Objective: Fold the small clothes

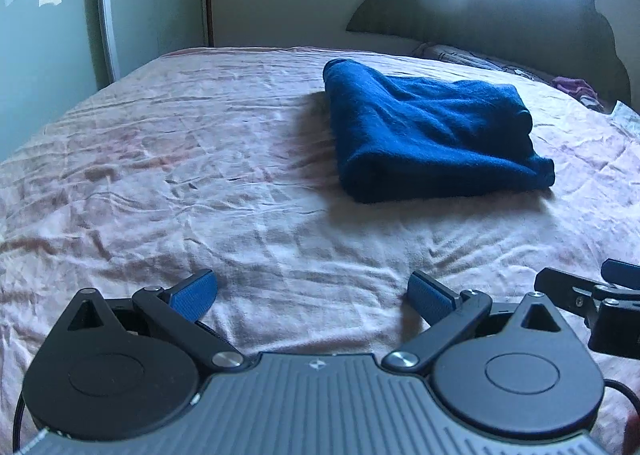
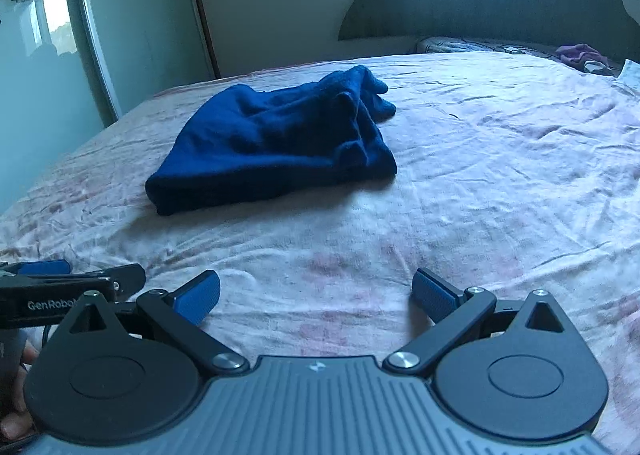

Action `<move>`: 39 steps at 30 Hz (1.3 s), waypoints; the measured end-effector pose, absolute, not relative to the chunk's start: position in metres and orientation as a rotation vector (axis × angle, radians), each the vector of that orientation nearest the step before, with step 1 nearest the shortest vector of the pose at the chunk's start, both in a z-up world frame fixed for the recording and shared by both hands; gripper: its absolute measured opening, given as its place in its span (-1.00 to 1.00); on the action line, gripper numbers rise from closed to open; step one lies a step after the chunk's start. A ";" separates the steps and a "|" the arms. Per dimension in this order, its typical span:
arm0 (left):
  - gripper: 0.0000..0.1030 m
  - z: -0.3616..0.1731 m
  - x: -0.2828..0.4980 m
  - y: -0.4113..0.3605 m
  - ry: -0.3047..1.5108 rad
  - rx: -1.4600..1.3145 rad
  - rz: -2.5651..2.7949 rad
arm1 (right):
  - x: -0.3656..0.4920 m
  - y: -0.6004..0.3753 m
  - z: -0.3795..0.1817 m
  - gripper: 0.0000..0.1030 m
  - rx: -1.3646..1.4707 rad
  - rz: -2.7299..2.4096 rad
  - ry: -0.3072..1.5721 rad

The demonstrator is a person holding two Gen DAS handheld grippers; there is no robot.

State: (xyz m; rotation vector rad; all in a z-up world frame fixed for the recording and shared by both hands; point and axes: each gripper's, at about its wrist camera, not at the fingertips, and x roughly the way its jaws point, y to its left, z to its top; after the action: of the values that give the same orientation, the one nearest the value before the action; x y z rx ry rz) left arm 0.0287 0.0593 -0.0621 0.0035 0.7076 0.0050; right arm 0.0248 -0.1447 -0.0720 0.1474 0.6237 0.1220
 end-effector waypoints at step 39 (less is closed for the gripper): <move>0.98 -0.054 0.017 0.055 0.723 0.035 -0.001 | 0.013 -0.127 -0.068 1.00 0.033 0.086 0.618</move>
State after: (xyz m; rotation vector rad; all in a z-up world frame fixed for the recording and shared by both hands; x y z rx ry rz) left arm 0.0174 0.0546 -0.0539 0.0349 0.7226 -0.0007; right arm 0.0131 -0.1266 -0.0676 0.0330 0.6179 0.0859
